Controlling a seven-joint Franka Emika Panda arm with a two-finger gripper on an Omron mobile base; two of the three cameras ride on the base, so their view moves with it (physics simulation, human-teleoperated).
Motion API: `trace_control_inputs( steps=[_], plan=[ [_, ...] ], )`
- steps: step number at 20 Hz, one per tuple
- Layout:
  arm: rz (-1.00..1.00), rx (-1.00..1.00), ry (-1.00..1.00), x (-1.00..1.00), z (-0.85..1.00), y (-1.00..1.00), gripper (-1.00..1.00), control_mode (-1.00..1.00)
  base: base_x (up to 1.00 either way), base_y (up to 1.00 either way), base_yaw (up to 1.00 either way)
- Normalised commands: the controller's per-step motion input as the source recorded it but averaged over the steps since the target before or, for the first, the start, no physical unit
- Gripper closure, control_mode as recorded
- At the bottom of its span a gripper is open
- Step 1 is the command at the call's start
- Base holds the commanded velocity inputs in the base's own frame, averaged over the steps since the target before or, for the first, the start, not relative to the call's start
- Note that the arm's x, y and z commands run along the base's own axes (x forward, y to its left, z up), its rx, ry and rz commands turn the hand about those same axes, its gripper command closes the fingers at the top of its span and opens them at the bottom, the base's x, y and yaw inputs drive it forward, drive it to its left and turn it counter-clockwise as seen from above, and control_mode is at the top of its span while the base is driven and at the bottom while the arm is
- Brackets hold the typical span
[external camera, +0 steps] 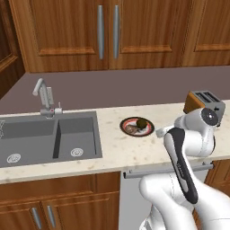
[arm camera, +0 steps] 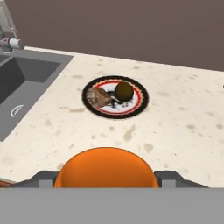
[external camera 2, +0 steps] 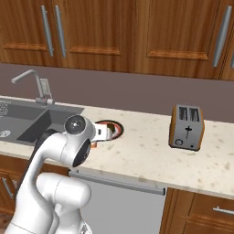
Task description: Pick the avocado and bread from the counter and place them on the plate. Then pick the jam from the cabinet and place it next to the plate. Lastly close the cabinet door.
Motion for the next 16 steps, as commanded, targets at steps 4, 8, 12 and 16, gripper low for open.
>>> trace_control_inputs(
  steps=[4,8,12,16],
  plan=[
    [0.03,-0.07,0.0,0.19,-0.04,-0.37,1.0,-1.0,0.0,0.0,0.0],
    [0.08,-0.01,0.0,0.22,-0.04,-0.43,1.0,-1.0,0.0,0.0,0.0],
    [0.17,0.0,0.0,0.3,0.0,-0.44,1.0,-1.0,0.0,0.0,0.0],
    [0.2,0.0,0.0,0.34,-0.12,-0.33,1.0,-1.0,0.0,0.0,0.0]
  ],
)
